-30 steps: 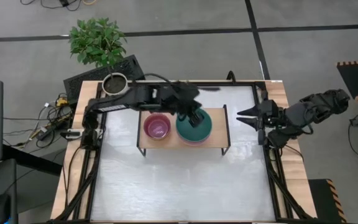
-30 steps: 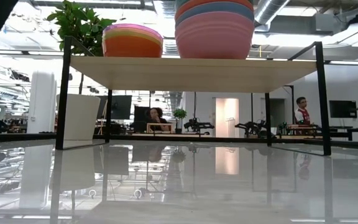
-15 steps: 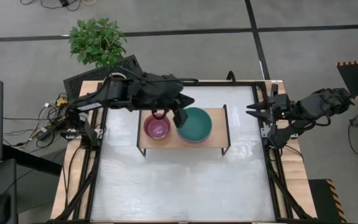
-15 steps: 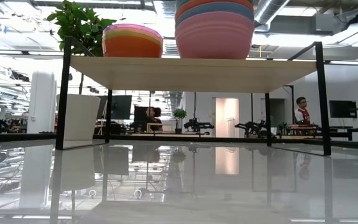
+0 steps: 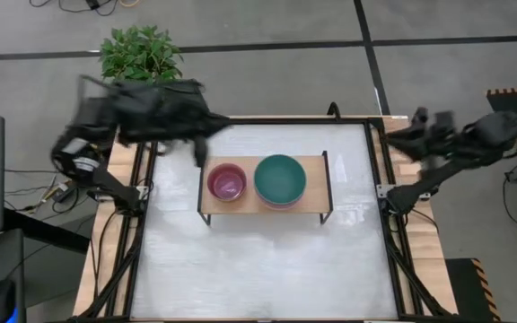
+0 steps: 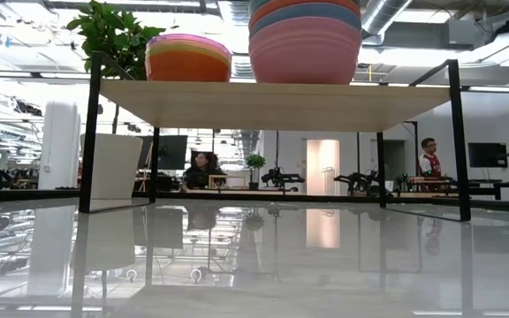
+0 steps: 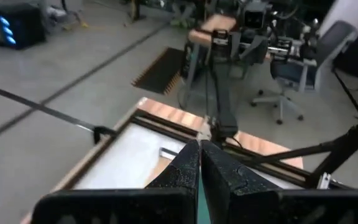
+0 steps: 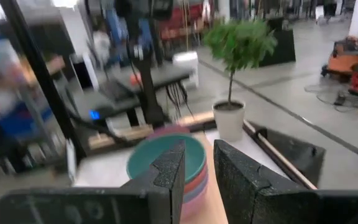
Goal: Place and stack bowls onto a shelf
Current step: Return to Home Position
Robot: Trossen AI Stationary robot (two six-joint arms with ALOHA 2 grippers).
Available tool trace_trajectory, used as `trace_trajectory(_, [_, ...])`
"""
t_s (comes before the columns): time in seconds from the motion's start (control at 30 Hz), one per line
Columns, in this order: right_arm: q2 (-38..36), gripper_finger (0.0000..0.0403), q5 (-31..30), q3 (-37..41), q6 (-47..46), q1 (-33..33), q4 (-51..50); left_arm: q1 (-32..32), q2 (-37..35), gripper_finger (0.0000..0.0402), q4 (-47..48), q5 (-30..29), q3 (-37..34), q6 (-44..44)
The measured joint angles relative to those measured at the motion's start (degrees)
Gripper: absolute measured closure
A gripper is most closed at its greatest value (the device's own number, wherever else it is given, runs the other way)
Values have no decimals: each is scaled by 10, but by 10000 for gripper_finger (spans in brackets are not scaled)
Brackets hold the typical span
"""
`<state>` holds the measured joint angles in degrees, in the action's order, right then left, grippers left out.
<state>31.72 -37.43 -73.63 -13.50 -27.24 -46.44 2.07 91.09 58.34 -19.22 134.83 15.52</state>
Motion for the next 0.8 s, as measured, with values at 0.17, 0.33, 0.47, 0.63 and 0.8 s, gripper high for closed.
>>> trace_trajectory(0.17, [-69,290,-1,-1,1,0,23,17,-86,401,46,-43,-42,-28])
trace_trajectory(0.33, [-101,290,0,0,34,0,15,19,-202,401,40,-68,-158,-24])
trace_trajectory(0.47, [-100,290,3,1,48,0,15,19,-314,401,-31,-65,-310,-13])
trace_trajectory(0.63, [-107,290,-5,66,46,0,58,19,-460,401,-185,-13,-532,-7])
trace_trajectory(0.8, [-161,290,-73,187,54,0,184,20,-588,401,-313,0,-722,17])
